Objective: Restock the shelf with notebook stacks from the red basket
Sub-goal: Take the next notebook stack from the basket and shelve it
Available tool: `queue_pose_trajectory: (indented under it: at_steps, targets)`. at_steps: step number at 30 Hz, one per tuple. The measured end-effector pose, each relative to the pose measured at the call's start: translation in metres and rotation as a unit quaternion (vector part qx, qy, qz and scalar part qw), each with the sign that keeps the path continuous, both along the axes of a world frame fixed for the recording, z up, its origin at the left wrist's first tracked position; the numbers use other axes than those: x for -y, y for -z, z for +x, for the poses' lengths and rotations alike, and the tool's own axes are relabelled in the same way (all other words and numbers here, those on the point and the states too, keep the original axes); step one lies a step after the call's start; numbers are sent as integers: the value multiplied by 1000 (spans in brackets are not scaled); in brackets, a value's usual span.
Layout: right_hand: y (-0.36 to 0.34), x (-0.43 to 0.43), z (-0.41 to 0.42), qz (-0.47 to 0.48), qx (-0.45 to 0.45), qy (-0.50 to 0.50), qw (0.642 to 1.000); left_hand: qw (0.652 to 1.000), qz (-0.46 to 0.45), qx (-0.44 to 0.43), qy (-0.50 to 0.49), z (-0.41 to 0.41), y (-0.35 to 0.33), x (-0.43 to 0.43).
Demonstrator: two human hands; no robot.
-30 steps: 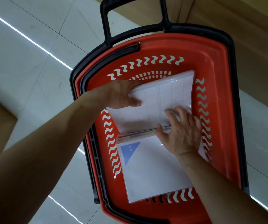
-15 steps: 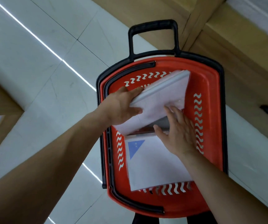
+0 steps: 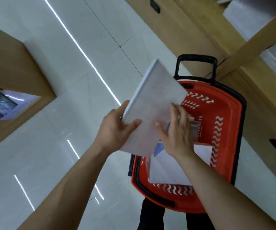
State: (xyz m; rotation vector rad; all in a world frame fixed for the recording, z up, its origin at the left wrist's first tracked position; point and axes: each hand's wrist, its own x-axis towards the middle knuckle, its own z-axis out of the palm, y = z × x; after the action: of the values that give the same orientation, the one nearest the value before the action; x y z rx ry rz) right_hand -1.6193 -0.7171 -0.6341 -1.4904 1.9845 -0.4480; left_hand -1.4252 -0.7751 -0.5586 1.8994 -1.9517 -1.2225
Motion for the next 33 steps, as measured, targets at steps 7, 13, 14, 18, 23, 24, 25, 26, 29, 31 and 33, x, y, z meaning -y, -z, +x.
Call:
queue_pose_trajectory:
  at_steps: [7,13,14,18,23,24,25,26,29,31,33]
  targets:
    - [44,-4,23,165,126,23,978,982,68,-75,-158,36,58,-43]
    - [65,-25,28,154,261,126,945,982,69,-67,-165,30,80,-52]
    - [68,-29,29,156,284,143,935,980,72,-70,-174,32,83,-52]
    - [76,-39,34,144,356,205,900,971,97,-87,-202,40,98,-53]
    - [71,-38,44,120,380,249,883,966,128,-105,-199,43,104,-49]
    - [68,-38,45,110,375,257,884,968,128,-107,-186,41,104,-49]
    - [66,-39,45,104,370,264,885,970,125,-106,-178,39,105,-51]
    - [64,-40,44,99,368,268,885,971,122,-104,-176,36,105,-52]
    - [56,-41,39,114,380,268,878,973,114,-81,-184,26,105,-55]
    - [53,-41,36,122,383,268,876,973,117,-68,-189,22,105,-55]
    - [52,-41,35,118,372,267,881,972,122,-61,-192,20,105,-55]
